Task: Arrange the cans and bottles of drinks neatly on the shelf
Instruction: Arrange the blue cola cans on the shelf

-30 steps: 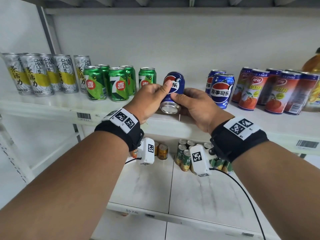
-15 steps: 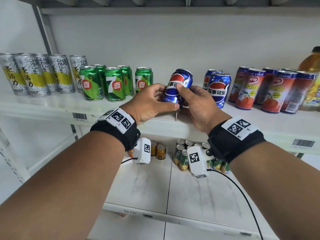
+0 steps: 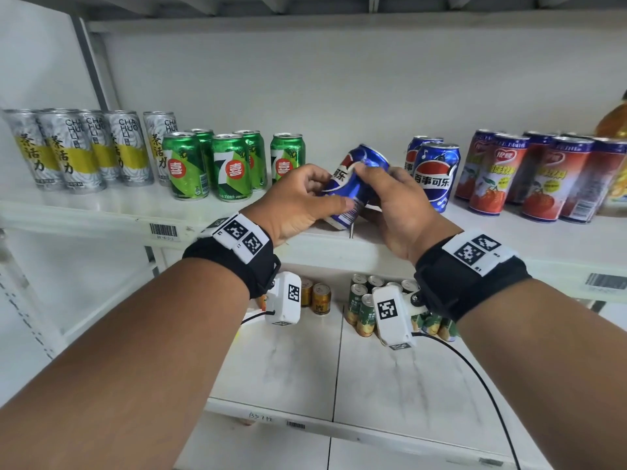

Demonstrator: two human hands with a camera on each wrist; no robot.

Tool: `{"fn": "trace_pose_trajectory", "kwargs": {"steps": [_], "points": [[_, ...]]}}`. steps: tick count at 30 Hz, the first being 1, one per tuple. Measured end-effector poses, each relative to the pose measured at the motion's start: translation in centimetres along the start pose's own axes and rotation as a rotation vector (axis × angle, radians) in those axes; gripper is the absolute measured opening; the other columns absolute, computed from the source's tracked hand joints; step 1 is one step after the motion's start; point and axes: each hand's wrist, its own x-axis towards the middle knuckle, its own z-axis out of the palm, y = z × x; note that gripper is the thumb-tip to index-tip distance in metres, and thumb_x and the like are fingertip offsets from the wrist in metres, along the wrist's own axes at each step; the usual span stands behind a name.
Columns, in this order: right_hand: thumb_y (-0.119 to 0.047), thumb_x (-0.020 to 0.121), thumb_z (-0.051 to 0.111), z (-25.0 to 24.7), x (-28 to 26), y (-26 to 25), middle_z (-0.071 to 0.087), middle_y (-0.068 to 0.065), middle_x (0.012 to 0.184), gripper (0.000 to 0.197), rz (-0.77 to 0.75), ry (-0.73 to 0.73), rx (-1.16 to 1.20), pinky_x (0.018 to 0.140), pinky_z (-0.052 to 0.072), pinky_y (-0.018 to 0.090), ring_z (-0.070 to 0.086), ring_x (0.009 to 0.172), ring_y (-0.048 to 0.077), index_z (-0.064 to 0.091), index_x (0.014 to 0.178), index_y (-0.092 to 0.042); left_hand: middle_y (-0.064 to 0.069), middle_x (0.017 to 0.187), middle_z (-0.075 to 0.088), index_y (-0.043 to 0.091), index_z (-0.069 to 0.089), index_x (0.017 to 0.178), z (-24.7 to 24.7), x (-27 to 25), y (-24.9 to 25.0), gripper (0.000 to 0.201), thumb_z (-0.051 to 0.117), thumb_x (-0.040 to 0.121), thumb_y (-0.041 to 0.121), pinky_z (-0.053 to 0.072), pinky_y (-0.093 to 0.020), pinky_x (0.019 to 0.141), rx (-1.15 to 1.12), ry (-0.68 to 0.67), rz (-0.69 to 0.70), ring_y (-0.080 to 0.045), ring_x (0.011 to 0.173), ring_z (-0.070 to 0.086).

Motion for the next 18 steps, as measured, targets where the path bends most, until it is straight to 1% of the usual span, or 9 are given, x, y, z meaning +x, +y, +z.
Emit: {"fn": "trace_pose_trajectory", "kwargs": {"steps": [2,3,7,9,11,12,14,16,18], "points": [[-0.018,0.095,0.070,-0.04,0.08,0.03,0.072,0.018,0.111,0.023,-0.010,0.026,0.006,0.096,0.057,0.065,0.072,0.109,0.038,0.057,0.112,-0.014,-0.012,0.102,0.077,0.007,0.065,0.111,0.02,0.10,0.09,0.020,0.077,0.096,0.008,0.063,-0.033,0.082,-0.008,-0.030,-0.006,-0.019,0.086,0.074],[-0.016,0.095,0.068,-0.05,0.08,0.02,0.072,0.019,0.112,0.022,-0.015,0.027,0.004,0.094,0.058,0.065,0.072,0.108,0.038,0.057,0.113,-0.013,-0.013,0.101,0.077,0.008,0.066,0.111,0.04,0.11,0.15,0.017,0.076,0.097,0.012,0.062,-0.033,0.081,-0.002,-0.040,-0.002,-0.019,0.085,0.074],[-0.021,0.095,0.076,-0.10,-0.26,0.17,0.075,0.022,0.114,0.039,-0.015,-0.009,0.007,0.080,0.063,0.057,0.076,0.101,0.041,0.056,0.125,-0.009,-0.014,0.104,0.076,0.006,0.068,0.121,0.28,-0.09,0.11,0.049,0.091,0.084,0.028,0.063,-0.042,0.090,0.086,-0.119,0.030,-0.020,0.090,0.074],[-0.023,0.091,0.083,-0.03,-0.55,0.15,0.076,0.022,0.112,0.052,-0.018,-0.031,0.037,0.068,0.064,0.049,0.078,0.095,0.038,0.053,0.131,-0.006,-0.016,0.109,0.077,0.006,0.067,0.123,0.28,-0.10,-0.04,0.054,0.095,0.081,0.024,0.065,-0.047,0.092,0.101,-0.129,0.041,-0.023,0.095,0.075],[-0.025,0.088,0.086,0.12,-0.75,0.08,0.077,0.021,0.112,0.061,-0.028,-0.047,0.029,0.066,0.064,0.047,0.079,0.093,0.035,0.053,0.134,-0.002,-0.018,0.118,0.075,0.005,0.062,0.128,0.15,-0.07,-0.22,0.062,0.096,0.078,0.018,0.066,-0.046,0.088,0.046,-0.094,0.056,-0.021,0.100,0.076],[-0.027,0.087,0.086,0.20,-0.82,0.05,0.077,0.019,0.112,0.062,-0.035,-0.049,0.010,0.068,0.064,0.048,0.079,0.094,0.034,0.054,0.134,-0.002,-0.018,0.120,0.074,0.005,0.059,0.130,0.07,-0.01,-0.31,0.065,0.096,0.078,0.016,0.067,-0.045,0.087,0.013,-0.071,0.057,-0.020,0.100,0.076],[-0.030,0.090,0.083,0.17,-0.77,0.02,0.077,0.019,0.114,0.055,-0.049,-0.056,-0.027,0.080,0.064,0.054,0.077,0.101,0.036,0.058,0.132,-0.003,-0.019,0.119,0.075,0.003,0.057,0.128,0.01,0.14,-0.41,0.060,0.093,0.082,0.016,0.066,-0.039,0.084,-0.038,-0.058,0.047,-0.020,0.098,0.077],[-0.027,0.096,0.076,0.10,-0.62,-0.04,0.075,0.022,0.116,0.037,-0.052,-0.025,-0.042,0.092,0.060,0.061,0.073,0.109,0.042,0.064,0.123,-0.005,-0.014,0.110,0.079,0.002,0.060,0.125,-0.04,0.37,-0.50,0.049,0.088,0.088,0.017,0.065,-0.032,0.079,-0.062,-0.066,0.038,-0.018,0.093,0.078],[-0.022,0.096,0.071,0.06,-0.47,-0.13,0.075,0.023,0.115,0.022,-0.041,0.025,-0.052,0.093,0.058,0.065,0.072,0.111,0.044,0.066,0.114,-0.009,-0.008,0.104,0.078,0.006,0.062,0.122,-0.19,0.64,-0.55,0.041,0.086,0.090,0.016,0.063,-0.027,0.074,-0.078,-0.098,0.035,-0.014,0.088,0.077]]}}
